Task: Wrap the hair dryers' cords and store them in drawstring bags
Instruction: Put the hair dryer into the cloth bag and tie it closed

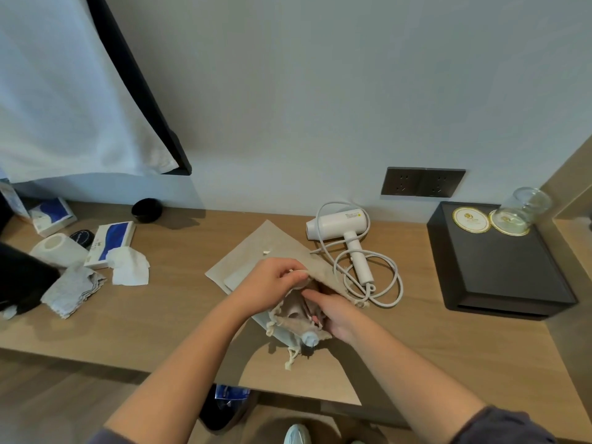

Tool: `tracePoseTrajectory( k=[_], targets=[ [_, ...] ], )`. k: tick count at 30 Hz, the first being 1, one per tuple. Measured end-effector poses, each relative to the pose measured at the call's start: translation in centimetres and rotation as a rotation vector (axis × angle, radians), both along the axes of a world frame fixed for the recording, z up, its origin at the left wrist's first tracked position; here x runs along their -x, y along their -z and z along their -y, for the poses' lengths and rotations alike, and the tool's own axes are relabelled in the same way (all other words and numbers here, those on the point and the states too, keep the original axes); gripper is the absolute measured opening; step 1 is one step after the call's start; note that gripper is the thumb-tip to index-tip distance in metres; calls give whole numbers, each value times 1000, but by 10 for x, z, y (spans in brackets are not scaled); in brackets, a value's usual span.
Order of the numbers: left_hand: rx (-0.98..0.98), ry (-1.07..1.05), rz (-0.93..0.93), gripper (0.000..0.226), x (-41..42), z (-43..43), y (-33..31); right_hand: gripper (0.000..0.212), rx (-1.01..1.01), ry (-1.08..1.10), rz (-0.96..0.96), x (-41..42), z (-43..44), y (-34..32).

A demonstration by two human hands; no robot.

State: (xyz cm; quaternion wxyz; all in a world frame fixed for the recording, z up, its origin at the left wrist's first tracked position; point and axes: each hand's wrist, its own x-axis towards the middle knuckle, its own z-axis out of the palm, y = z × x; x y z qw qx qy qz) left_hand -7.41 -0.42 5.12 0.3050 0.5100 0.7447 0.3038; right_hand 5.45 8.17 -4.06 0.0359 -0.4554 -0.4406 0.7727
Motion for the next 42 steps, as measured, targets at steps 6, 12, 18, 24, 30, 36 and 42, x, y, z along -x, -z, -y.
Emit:
tracePoseTrajectory(
  k=[6,12,18,24,30,36,42],
  targets=[
    [11,51,-2,17,2,0,-7,36,-136,-120,82,-19,-14,-17],
    [26,69,-54,14,13,-8,-29,23,-384,-265,233,-24,-19,-58],
    [-5,63,-177,10,31,-10,-62,41,-843,-534,201,-33,-24,-106],
    [35,142,-361,10,52,-10,-87,24,-1118,-386,277,-34,-35,-121],
    [87,-73,-543,18,54,-15,-84,18,-1369,-462,529,-12,-50,-120],
    [181,-464,-471,25,56,-18,-66,39,-1386,-348,483,0,-51,-151],
    [-94,-564,-445,25,69,-26,-79,39,-1291,-242,236,13,-47,-186]
  ],
)
